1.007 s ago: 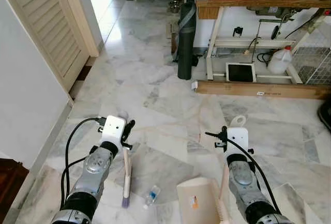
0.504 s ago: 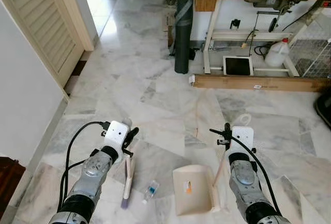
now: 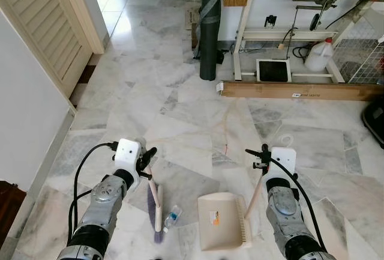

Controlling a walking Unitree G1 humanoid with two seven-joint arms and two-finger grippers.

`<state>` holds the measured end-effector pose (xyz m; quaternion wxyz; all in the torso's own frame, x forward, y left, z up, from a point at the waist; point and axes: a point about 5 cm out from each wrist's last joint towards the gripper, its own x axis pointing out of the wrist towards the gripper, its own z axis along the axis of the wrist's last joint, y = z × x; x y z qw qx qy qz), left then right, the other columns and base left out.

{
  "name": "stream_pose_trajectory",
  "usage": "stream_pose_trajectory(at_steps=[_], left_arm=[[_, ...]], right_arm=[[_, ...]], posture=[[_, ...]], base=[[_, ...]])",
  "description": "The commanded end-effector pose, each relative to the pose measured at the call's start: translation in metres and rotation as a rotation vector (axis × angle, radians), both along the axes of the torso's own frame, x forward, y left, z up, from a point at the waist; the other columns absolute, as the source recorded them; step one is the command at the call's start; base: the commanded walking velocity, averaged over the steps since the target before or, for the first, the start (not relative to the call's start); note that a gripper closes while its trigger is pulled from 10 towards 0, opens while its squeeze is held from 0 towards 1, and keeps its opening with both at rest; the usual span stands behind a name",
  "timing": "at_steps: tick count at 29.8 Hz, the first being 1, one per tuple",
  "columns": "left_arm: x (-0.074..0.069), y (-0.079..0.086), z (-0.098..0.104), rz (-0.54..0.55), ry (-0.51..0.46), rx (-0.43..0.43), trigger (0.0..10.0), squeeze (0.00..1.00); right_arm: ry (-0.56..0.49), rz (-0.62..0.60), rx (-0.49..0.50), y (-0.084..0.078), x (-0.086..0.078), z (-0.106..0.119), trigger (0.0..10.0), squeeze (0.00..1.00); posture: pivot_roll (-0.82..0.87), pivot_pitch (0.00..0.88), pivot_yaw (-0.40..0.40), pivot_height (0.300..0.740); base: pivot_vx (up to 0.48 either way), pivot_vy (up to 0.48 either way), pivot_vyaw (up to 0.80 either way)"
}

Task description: Sweep floor

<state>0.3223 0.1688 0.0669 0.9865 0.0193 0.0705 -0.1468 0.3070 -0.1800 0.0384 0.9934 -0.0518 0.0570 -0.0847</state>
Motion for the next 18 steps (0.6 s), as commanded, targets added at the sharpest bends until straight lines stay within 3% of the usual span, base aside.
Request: stream_pose_trajectory(at_steps=[1, 14, 18], left_arm=[[-0.005, -0.005, -0.011, -0.014, 0.074, -0.071, 10.0, 0.0], [-0.001, -0.015, 0.002, -0.107, 0.094, -0.215, 10.0, 0.0], [0.0, -0.021, 0.009, -0.154, 0.133, -0.324, 10.0, 0.0]], right_arm=[[0.111, 0.003, 0.022, 0.003, -0.013, -0.021, 10.0, 0.0], [0.116, 0.012, 0.033, 0.008, -0.013, -0.021, 10.0, 0.0], [0.114, 0.012, 0.038, 0.009, -0.011, -0.021, 10.0, 0.0]], posture=[[0.04, 0.213, 0.026, 0.74], [0.05, 0.219, 0.036, 0.74], [0.05, 0.216, 0.04, 0.74]], base=[[0.0, 0.0, 0.0], [0.0, 0.0, 0.0], [0.0, 0.0, 0.0]])
